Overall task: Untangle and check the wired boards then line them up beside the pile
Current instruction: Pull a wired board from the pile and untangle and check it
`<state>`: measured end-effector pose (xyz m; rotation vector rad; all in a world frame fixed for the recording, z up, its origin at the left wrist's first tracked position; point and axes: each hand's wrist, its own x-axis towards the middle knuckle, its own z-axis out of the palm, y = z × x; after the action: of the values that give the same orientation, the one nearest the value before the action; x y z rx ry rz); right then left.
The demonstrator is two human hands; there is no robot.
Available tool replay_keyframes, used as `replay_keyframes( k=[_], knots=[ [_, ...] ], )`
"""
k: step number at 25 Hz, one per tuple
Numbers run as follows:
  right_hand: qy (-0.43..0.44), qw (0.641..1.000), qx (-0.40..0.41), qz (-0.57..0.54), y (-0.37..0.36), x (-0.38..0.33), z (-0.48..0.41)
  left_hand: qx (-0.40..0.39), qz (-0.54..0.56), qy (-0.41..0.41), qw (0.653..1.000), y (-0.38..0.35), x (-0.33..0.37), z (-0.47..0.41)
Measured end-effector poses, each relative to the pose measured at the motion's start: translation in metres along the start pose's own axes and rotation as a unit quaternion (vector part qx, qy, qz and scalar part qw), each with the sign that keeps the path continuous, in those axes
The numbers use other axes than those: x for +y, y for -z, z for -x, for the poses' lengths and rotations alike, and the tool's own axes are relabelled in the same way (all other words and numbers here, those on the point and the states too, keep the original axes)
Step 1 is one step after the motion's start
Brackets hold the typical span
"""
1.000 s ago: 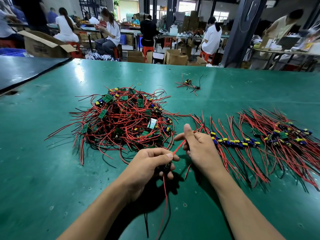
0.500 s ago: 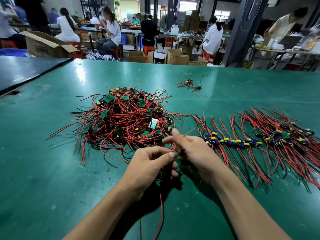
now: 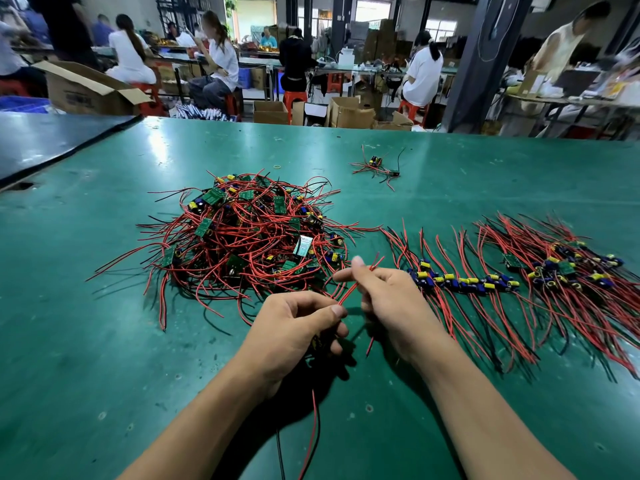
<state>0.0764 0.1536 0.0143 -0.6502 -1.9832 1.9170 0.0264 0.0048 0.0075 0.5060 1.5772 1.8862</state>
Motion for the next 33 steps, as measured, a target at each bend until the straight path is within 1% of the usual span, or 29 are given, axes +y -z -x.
replay_keyframes(
  k=[1, 3, 5, 7, 12, 14, 16, 18, 20, 24, 26, 28, 31, 33],
  knots=[
    [-0.004, 0.999, 0.009, -0.03, 0.001, 0.0, -0.002, -0.003, -0.003, 0.002, 1.0, 0.0, 0.0, 0.0],
    [-0.039, 0.991, -0.01, -0.126, 0.002, -0.003, -0.004, -0.005, -0.008, 0.004, 1.0, 0.001, 0.001, 0.001],
    [-0.087, 0.97, -0.055, -0.22, 0.006, -0.008, -0.005, -0.006, -0.008, 0.007, 1.0, 0.002, 0.0, 0.001],
    [-0.119, 0.947, -0.093, -0.284, 0.011, -0.012, -0.004, -0.013, -0.009, 0.01, 1.0, 0.004, 0.0, 0.0],
    [-0.154, 0.918, -0.154, -0.33, 0.018, -0.019, 0.001, -0.036, -0.012, 0.01, 0.999, 0.006, 0.0, 0.001],
    [-0.165, 0.91, -0.165, -0.342, 0.018, -0.017, 0.0, -0.039, -0.011, 0.013, 0.999, 0.007, 0.0, 0.001],
    [-0.157, 0.927, -0.148, -0.308, 0.016, -0.015, -0.001, -0.031, -0.01, 0.016, 0.999, 0.007, 0.0, 0.001],
    [-0.12, 0.957, -0.135, -0.226, 0.011, -0.014, -0.001, -0.019, -0.007, 0.015, 1.0, 0.007, 0.0, 0.0],
    [-0.084, 0.976, -0.137, -0.147, 0.005, -0.01, 0.001, -0.009, 0.005, 0.011, 1.0, 0.006, 0.0, -0.001],
    [-0.066, 0.977, -0.186, -0.085, -0.007, -0.002, 0.01, -0.012, 0.018, 0.011, 1.0, 0.007, 0.0, -0.002],
    [-0.057, 0.98, -0.18, -0.061, -0.007, -0.001, 0.012, -0.012, 0.019, 0.013, 1.0, 0.007, -0.001, -0.002],
    [-0.05, 0.987, -0.145, -0.054, -0.003, -0.001, 0.008, -0.013, 0.021, 0.017, 1.0, 0.007, -0.001, -0.002],
    [-0.009, 0.999, -0.044, 0.001, 0.006, 0.002, -0.001, -0.017, 0.01, 0.021, 1.0, 0.006, 0.0, -0.002],
    [0.007, 1.0, -0.01, -0.022, 0.01, 0.004, -0.006, -0.023, 0.011, 0.024, 0.999, 0.006, 0.001, -0.001]
  ],
)
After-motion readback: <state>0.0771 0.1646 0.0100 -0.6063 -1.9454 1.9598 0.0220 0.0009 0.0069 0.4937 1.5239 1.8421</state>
